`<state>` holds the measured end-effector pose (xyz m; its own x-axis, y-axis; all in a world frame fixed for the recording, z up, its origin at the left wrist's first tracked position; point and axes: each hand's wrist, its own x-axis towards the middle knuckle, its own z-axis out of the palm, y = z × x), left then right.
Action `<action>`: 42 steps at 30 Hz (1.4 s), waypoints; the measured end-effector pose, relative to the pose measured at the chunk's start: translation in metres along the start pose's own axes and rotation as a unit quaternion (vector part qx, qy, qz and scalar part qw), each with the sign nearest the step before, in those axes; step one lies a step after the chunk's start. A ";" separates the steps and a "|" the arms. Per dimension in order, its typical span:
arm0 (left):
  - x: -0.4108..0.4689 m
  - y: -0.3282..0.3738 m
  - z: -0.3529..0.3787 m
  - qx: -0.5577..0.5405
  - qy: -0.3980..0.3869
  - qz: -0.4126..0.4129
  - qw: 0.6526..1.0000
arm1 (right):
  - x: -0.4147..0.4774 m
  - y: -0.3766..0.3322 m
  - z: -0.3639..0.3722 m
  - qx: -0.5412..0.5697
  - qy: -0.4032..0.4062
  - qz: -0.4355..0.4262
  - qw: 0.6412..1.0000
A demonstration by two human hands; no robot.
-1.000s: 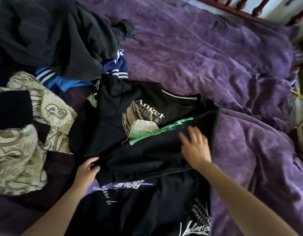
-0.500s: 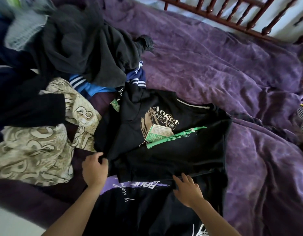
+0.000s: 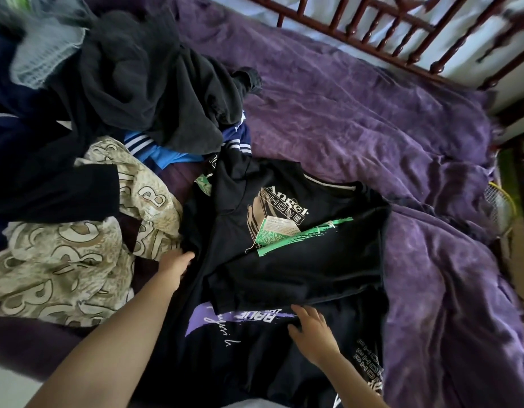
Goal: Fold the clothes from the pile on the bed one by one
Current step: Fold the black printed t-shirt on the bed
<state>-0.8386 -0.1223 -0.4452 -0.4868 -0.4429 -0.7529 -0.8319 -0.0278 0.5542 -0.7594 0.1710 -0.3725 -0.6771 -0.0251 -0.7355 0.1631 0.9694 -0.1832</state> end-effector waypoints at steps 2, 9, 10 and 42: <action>0.000 0.019 -0.016 0.013 0.067 0.075 0.995 | -0.003 -0.004 -0.010 0.024 0.019 -0.008 0.999; -0.047 0.140 -0.112 -0.205 0.192 0.346 0.895 | -0.012 -0.055 -0.065 0.115 0.117 -0.076 0.984; -0.065 0.158 -0.123 -0.199 0.194 0.399 0.874 | -0.014 -0.067 -0.073 0.133 0.128 -0.096 0.978; -0.139 -0.002 0.019 0.220 -0.236 0.164 0.932 | -0.015 0.070 0.026 0.456 0.071 0.251 0.851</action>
<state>-0.7749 -0.0436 -0.3486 -0.7106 0.0841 -0.6985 -0.5955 0.4568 0.6608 -0.7193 0.2324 -0.3909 -0.4268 0.4296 -0.7958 0.9027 0.2548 -0.3466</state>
